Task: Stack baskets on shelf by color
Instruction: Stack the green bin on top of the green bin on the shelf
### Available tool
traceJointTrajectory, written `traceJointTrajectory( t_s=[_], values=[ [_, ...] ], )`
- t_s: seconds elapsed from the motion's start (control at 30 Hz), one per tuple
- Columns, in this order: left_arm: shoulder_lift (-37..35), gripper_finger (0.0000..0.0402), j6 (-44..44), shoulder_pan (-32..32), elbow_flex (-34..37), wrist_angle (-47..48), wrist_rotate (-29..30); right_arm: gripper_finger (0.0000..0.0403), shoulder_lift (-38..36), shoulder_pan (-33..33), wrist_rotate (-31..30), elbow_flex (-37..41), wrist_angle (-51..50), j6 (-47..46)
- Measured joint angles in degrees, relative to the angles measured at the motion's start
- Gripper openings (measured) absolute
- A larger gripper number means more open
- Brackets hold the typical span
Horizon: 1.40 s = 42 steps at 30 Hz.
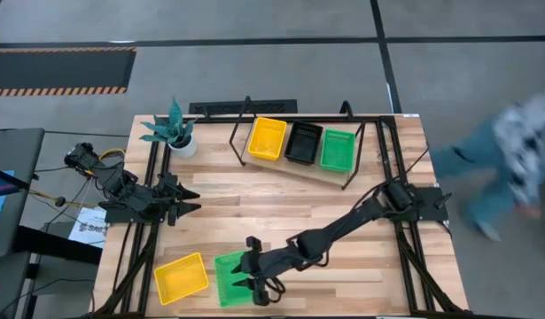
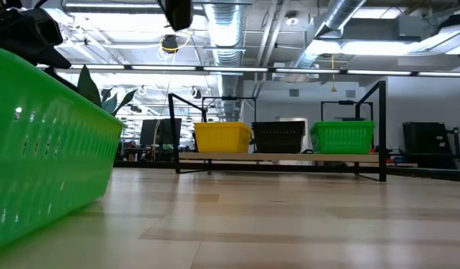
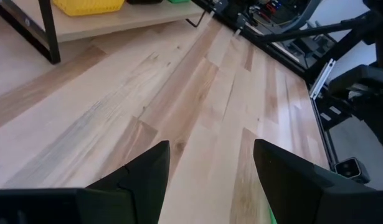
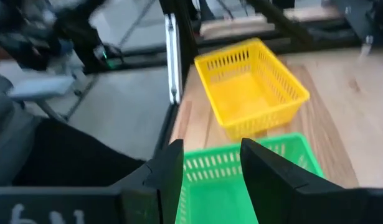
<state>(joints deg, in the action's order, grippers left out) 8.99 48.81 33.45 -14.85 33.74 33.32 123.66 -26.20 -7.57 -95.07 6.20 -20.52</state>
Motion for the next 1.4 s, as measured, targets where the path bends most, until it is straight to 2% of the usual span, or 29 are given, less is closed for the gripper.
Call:
traceJointTrajectory(
  t_s=[0.1, 0.97, 1.2, 1.4],
  values=[
    [0.00, 0.0221, -1.09, 0.00, 0.00, -0.02, 0.01, 0.0177, 0.58, -0.17, -0.02, -2.50, -4.58, 0.36],
    [0.00, 0.0221, -1.14, 0.00, 0.00, -0.05, 0.02, 0.0173, 0.39, -1.01, -1.99, -2.82, -8.21, 7.17],
    [0.00, 0.0221, 0.13, 0.00, 0.00, 0.00, 0.03, 0.0173, 0.42, -1.74, -4.04, -2.79, -14.33, 7.06],
    [0.00, 0.0221, 0.25, 0.00, 0.01, -0.24, 0.40, 0.0173, 0.46, -1.24, -4.58, -2.79, -13.49, 9.20]
  ],
)
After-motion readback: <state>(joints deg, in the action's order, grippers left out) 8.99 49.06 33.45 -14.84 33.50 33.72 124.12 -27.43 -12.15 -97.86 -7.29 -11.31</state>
